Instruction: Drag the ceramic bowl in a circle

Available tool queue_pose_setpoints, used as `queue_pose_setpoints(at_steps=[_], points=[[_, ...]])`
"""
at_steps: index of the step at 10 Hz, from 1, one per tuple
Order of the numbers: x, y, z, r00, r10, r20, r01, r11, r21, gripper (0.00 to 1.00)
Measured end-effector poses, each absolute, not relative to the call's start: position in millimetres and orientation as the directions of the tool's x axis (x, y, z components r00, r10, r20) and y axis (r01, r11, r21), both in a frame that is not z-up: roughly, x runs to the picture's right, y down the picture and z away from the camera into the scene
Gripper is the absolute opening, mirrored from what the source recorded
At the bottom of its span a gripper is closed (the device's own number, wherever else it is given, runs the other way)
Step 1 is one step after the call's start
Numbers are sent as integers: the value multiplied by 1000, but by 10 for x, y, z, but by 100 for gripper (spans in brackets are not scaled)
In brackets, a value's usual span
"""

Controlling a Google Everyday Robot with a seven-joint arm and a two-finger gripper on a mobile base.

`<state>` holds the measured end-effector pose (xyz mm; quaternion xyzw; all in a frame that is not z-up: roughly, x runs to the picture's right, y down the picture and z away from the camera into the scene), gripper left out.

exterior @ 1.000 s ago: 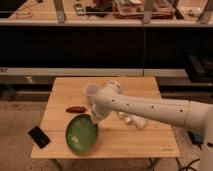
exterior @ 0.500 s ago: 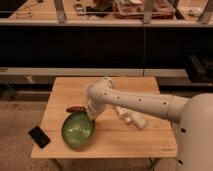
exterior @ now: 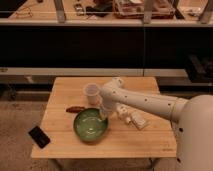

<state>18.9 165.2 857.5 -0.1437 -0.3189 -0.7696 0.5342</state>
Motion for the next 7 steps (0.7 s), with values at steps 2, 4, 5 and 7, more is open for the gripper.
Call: queue_pose_setpoints(at_steps=[2,4,5,7], points=[[516,1761,8572,-356,-719,597,931,-218,292,17],[799,1801,8493,-337,-725,601,940,-222,260,17],[1007,1827,8400,-329,-730,599,944,-231,237,17],[1173,1905,8216,-347,-732,586,938,-261,229,17]])
